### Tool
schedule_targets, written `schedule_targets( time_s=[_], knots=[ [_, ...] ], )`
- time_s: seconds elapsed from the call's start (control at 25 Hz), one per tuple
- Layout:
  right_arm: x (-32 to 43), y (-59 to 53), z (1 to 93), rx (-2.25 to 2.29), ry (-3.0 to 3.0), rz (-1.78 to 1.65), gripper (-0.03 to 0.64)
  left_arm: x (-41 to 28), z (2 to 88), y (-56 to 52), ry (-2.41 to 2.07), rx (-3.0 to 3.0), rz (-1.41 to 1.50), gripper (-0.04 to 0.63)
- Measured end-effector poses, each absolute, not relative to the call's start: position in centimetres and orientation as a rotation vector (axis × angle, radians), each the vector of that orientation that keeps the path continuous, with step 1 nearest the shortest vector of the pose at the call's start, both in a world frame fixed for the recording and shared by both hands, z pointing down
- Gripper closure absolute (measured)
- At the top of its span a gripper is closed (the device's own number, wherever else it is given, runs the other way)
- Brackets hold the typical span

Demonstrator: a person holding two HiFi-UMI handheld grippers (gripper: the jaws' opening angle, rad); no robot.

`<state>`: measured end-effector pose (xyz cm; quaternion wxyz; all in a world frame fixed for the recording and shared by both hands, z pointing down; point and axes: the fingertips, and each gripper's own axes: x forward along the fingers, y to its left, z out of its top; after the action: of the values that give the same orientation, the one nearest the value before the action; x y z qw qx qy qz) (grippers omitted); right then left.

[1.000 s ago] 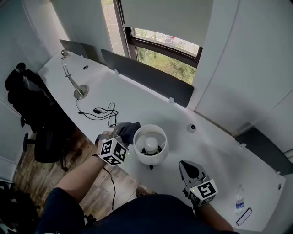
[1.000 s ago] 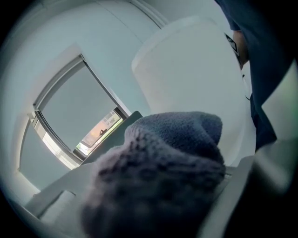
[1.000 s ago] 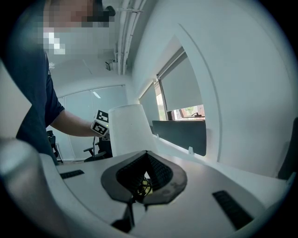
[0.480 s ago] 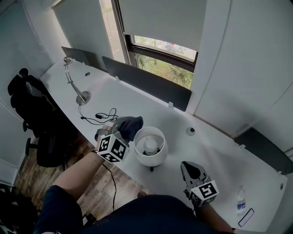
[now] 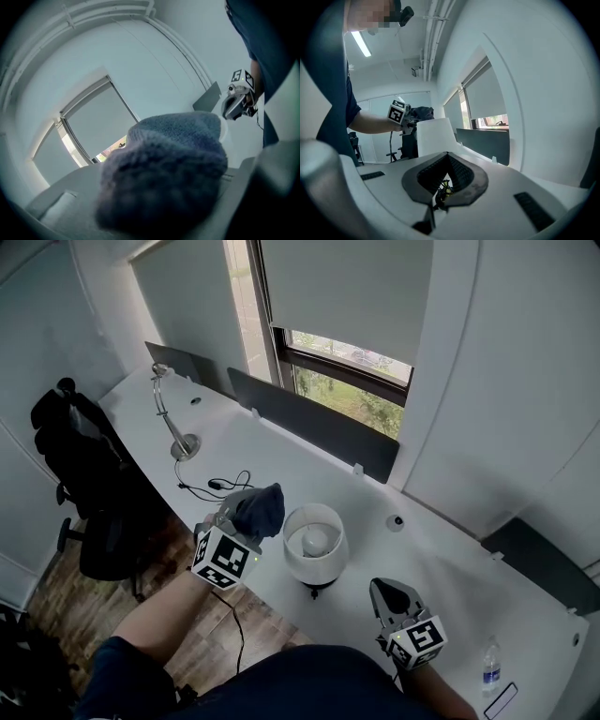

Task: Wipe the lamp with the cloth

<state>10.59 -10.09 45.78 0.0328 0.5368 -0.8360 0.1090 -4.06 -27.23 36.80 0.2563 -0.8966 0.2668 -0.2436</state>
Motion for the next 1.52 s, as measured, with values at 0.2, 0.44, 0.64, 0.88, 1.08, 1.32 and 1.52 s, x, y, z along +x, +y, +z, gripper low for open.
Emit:
schedule_targets(
  time_s=[0.2,0.44,0.64,0.88,1.08,1.32,1.52],
  knots=[
    [9.3,-9.8,45.6,1.584,-2.606,0.311,0.612,-5.4,34.8,-23.4,0.814,-2.587,-0.482,0.548],
    [7.6,-9.7,45.2,1.503,-2.655,0.290,0.612,-5.6,34.1,-18.4,0.850,-2.722,-0.335,0.548],
    [6.3,-9.7,44.2,1.453,-2.678,0.258,0.613,-3.8,35.0,-13.8,0.751,-2.809,-0.293,0.548],
    [5.0,-9.4,42.8,1.400,-2.721,0.205,0.614,-1.6,36.5,-9.7,0.670,-2.952,-0.231,0.548],
    [3.4,-8.8,41.8,1.322,-2.785,0.132,0.612,-1.1,37.0,-8.0,0.617,-2.992,-0.238,0.548],
    [2.2,-8.0,41.3,1.300,-2.816,0.105,0.614,-1.1,38.2,-6.5,0.641,-3.048,-0.214,0.548],
    [1.5,-7.4,41.8,1.266,-2.833,0.117,0.614,-1.1,38.9,-6.1,0.647,-3.076,-0.208,0.548]
  ],
)
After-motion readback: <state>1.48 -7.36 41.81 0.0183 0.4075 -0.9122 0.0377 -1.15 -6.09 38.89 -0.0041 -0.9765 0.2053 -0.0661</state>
